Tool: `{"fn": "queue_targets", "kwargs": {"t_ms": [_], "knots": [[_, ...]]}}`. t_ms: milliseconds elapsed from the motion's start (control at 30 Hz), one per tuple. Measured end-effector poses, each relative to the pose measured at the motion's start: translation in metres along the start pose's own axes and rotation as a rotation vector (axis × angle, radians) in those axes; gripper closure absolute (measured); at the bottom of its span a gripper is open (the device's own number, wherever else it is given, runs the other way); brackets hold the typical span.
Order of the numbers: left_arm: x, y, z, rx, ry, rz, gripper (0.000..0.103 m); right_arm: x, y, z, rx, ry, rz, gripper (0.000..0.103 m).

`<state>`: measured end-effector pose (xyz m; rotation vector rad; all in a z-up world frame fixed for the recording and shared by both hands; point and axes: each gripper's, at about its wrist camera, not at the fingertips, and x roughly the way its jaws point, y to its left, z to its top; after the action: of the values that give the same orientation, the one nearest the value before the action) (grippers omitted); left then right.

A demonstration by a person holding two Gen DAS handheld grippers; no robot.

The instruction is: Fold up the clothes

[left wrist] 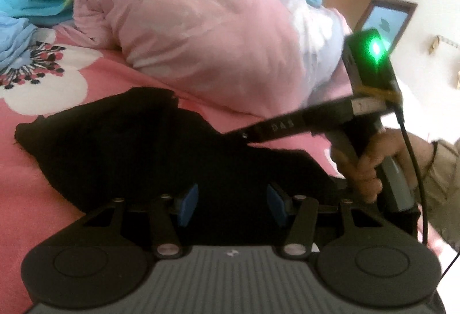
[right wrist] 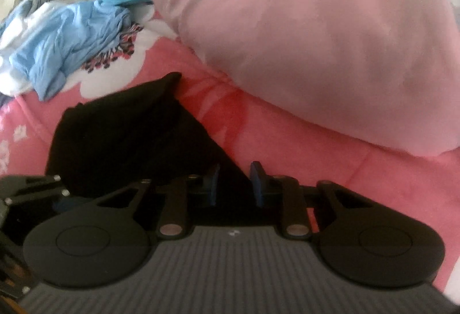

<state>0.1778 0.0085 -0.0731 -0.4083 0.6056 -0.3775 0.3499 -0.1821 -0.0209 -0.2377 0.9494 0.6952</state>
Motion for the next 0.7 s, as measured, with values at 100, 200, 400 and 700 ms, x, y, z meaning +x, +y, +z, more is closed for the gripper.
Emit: {"fn": "queue_targets", "kwargs": {"t_ms": [100, 200, 400, 700], "knots": [[-0.003, 0.002, 0.001, -0.018, -0.039, 0.01, 0.049, -0.004, 0.006, 0.0, -0.027, -0.01, -0.024, 0.102], [-0.006, 0.002, 0.002, -0.029, -0.083, 0.014, 0.049, -0.012, 0.012, 0.007, -0.053, -0.067, -0.066, 0.102], [-0.009, -0.001, 0.004, -0.026, -0.136, 0.029, 0.049, -0.013, 0.027, 0.028, -0.156, -0.172, -0.163, 0.102], [-0.001, 0.004, 0.004, -0.044, -0.095, 0.057, 0.049, 0.039, 0.041, 0.029, -0.279, -0.157, -0.245, 0.103]]}}
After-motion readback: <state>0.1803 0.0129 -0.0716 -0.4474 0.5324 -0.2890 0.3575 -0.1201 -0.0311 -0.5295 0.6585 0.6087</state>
